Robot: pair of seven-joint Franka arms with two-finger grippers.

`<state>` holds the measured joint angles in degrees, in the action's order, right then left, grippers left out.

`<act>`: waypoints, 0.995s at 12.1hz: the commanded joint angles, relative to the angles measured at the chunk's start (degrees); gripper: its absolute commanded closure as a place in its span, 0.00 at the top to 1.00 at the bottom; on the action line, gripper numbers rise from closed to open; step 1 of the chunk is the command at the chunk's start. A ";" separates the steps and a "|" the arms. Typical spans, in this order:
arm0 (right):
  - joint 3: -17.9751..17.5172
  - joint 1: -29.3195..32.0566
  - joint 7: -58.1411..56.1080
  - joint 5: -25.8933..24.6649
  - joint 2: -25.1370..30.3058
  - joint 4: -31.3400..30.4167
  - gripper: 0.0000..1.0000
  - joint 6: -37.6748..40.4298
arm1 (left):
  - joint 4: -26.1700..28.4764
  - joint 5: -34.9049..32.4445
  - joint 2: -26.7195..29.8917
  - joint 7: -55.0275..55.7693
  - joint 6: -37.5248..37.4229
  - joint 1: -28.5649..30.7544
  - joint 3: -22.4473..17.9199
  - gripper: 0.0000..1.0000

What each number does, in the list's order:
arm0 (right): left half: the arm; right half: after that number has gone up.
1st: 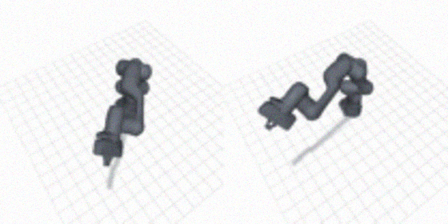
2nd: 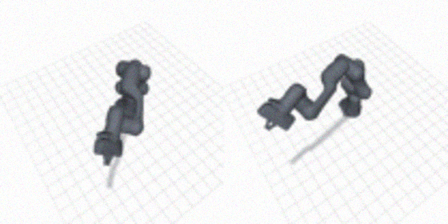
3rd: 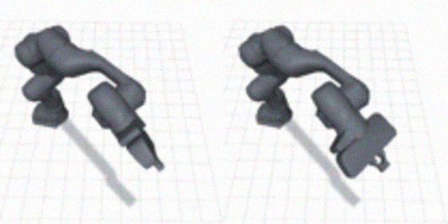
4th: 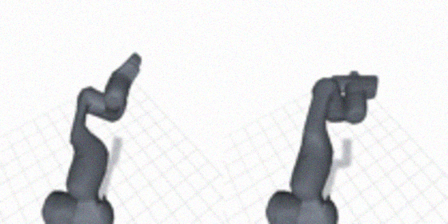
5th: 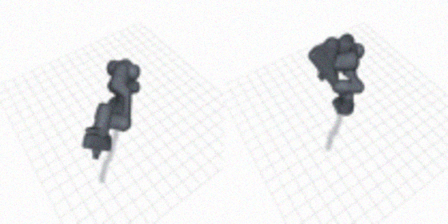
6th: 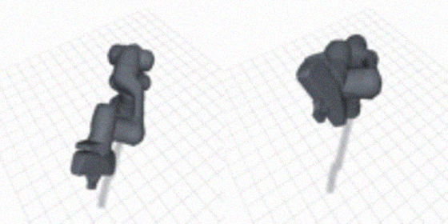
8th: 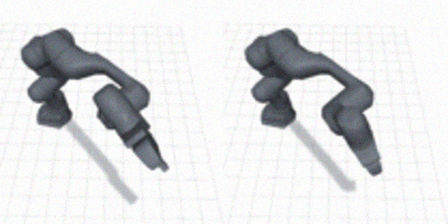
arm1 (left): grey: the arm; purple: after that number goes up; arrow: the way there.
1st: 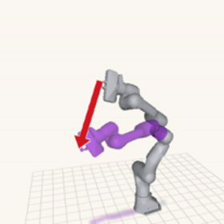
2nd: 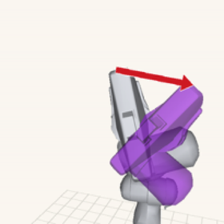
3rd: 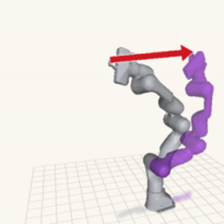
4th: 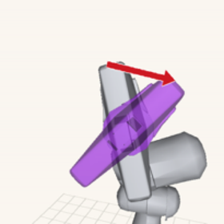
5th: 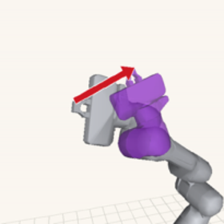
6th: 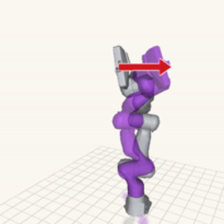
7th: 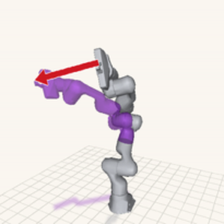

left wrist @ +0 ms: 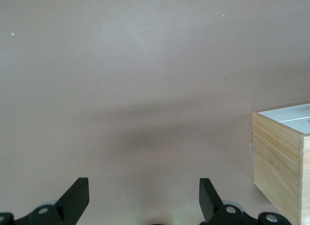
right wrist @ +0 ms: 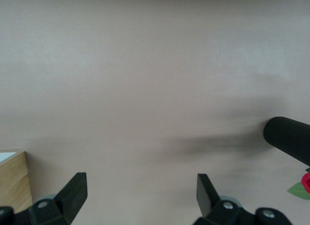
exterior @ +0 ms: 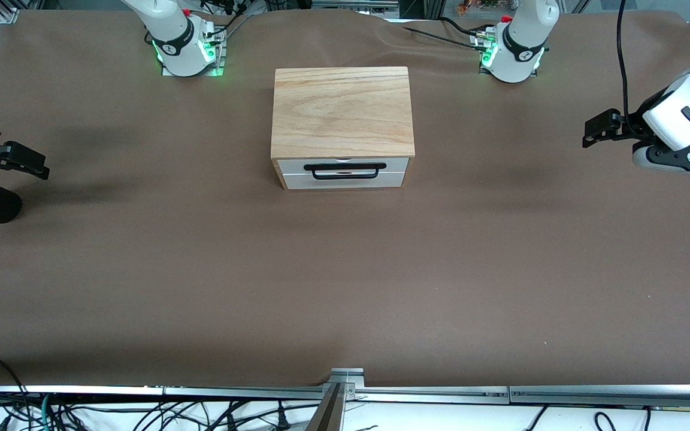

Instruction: Pull top drawer with both arms simultaneously

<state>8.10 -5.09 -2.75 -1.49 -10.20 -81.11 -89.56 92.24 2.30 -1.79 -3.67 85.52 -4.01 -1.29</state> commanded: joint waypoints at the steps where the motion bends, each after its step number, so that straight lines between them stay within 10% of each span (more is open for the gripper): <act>1: -0.46 0.60 -0.06 -0.88 1.06 -0.63 1.00 0.87 | 1.01 -0.54 1.44 -0.03 -0.27 0.32 0.23 1.00; 12: -1.07 -0.80 0.12 -0.62 -3.06 -1.16 1.00 4.65 | 6.87 4.09 -1.63 2.61 10.15 0.06 0.41 1.00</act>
<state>7.30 -5.63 -2.68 -1.91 -12.18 -82.00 -85.93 95.40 3.39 -2.63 -2.13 90.62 -4.02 -1.21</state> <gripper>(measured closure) 0.000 0.000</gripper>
